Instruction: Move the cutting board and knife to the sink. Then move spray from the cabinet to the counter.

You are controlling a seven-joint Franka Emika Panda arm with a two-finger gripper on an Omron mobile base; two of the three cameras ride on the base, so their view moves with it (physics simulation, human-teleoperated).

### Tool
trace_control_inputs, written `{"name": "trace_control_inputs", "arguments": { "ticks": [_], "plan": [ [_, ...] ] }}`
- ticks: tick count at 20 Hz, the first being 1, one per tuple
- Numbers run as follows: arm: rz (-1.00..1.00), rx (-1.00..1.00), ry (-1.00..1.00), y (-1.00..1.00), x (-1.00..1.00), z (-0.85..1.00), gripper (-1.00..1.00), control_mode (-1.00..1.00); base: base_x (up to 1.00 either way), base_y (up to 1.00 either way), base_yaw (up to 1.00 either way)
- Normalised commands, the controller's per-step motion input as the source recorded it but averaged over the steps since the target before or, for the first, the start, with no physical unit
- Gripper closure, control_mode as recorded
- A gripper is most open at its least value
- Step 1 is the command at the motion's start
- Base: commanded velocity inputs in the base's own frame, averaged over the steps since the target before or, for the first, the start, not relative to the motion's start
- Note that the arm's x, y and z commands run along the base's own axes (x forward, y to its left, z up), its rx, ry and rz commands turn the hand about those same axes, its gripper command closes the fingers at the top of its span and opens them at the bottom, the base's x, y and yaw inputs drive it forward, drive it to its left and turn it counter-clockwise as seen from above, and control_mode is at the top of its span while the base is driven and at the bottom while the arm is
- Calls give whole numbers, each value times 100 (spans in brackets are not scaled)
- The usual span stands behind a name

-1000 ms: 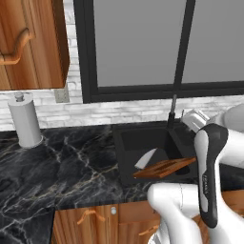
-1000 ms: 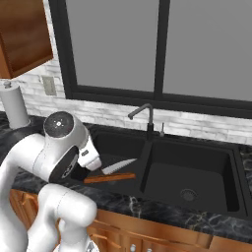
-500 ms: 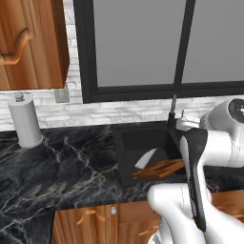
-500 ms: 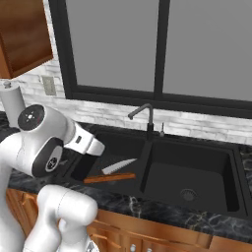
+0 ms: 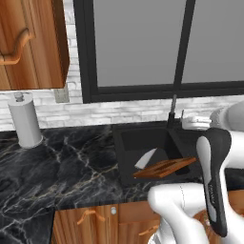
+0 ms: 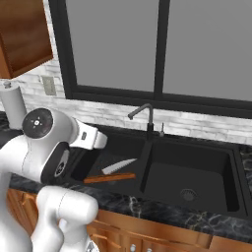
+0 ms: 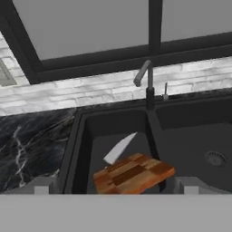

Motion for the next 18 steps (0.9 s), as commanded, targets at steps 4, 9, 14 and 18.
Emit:
{"name": "trace_control_inputs", "arguments": {
  "ticks": [4, 9, 14, 18],
  "plan": [
    [23, -3, -21, 0, -51, 29, -100, -100, 0, 0, 0],
    [14, -8, -21, 3, -65, 43, -100, -100, 0, 0, 0],
    [0, 0, 0, 0, 0, 0, -100, 100, -75, 0, 1],
    [0, 0, 0, 0, 0, 0, -100, 100, -64, 7, -5]
  ]
}}
